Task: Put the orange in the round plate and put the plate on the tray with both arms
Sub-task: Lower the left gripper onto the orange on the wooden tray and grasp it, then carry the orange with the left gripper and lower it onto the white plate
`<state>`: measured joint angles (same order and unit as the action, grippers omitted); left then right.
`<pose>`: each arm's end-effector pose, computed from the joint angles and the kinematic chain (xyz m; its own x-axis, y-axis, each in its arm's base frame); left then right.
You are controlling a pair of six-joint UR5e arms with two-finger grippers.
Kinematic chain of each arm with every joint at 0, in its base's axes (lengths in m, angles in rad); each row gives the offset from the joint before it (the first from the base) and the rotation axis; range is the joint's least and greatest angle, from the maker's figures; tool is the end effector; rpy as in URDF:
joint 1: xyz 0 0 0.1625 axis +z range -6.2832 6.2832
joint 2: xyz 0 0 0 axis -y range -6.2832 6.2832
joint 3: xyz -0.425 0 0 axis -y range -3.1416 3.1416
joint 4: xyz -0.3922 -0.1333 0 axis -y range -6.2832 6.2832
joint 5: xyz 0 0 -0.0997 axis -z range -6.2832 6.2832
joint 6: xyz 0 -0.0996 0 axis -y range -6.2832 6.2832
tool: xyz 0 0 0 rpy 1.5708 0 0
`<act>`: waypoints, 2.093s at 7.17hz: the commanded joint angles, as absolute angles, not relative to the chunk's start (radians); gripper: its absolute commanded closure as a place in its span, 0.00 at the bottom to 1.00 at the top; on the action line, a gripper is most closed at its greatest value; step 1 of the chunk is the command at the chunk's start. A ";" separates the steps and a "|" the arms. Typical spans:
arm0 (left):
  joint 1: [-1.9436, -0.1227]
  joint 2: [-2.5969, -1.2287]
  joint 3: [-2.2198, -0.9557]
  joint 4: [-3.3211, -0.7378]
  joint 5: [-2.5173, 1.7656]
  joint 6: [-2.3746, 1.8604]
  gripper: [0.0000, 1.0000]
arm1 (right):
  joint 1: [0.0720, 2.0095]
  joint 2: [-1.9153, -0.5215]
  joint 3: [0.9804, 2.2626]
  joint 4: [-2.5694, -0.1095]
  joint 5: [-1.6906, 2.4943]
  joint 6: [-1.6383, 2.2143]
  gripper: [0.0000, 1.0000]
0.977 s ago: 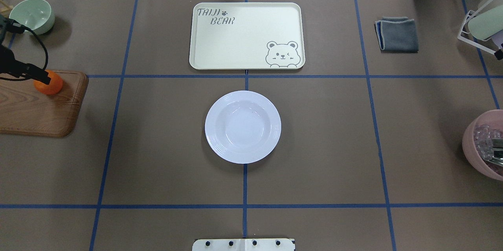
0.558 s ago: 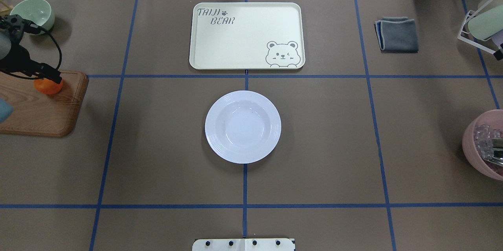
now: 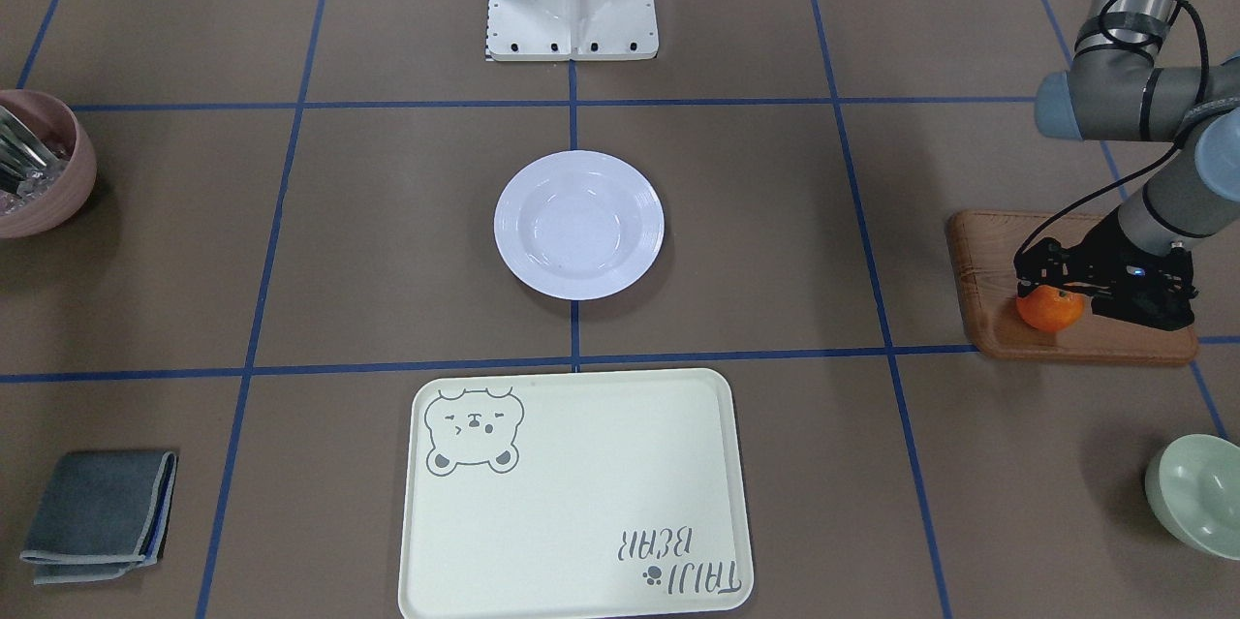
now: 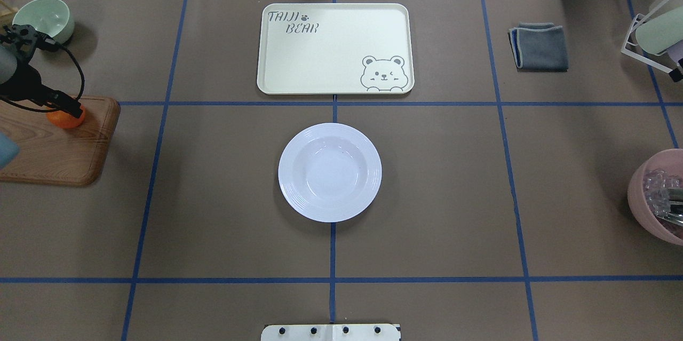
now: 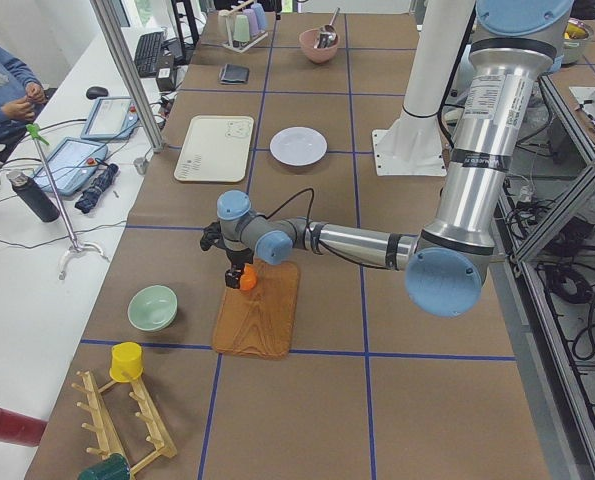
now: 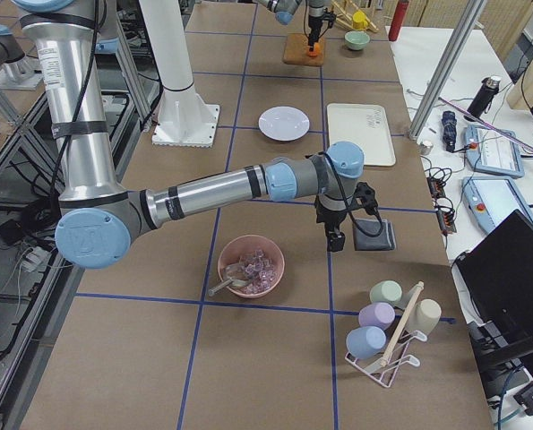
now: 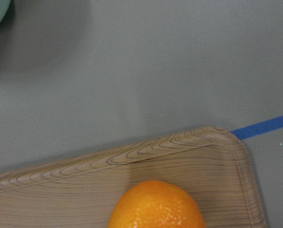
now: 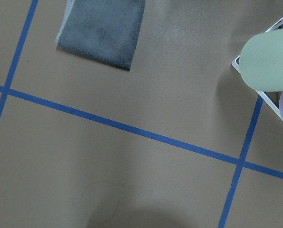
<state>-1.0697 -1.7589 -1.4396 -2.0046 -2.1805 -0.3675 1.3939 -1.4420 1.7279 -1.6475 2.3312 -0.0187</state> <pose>0.2201 -0.5606 0.5827 0.7023 0.3105 -0.6406 -0.1836 0.9484 0.2583 -0.0320 -0.5463 0.5233 0.6847 -0.2864 0.6702 0.1850 0.9577 0.2202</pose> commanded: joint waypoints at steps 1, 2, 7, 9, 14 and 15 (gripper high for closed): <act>-1.055 -1.766 -1.416 -2.013 -2.180 -0.364 0.06 | 1.388 -1.443 1.727 -1.647 2.332 -0.018 0.00; -1.055 -1.766 -1.414 -2.013 -2.180 -0.361 0.08 | 1.385 -1.443 1.727 -1.647 2.332 -0.018 0.00; -1.055 -1.789 -1.427 -1.997 -2.192 -0.391 1.00 | 1.379 -1.443 1.727 -1.647 2.332 -0.002 0.00; -1.055 -1.889 -1.481 -1.885 -2.264 -0.593 1.00 | 1.371 -1.443 1.729 -1.646 2.332 0.008 0.00; -0.650 -2.268 -1.671 -1.544 -2.075 -1.243 1.00 | 1.356 -1.442 1.732 -1.646 2.330 0.032 0.00; -0.562 -2.354 -1.636 -1.510 -2.010 -1.306 1.00 | 1.344 -1.440 1.732 -1.646 2.329 0.049 0.00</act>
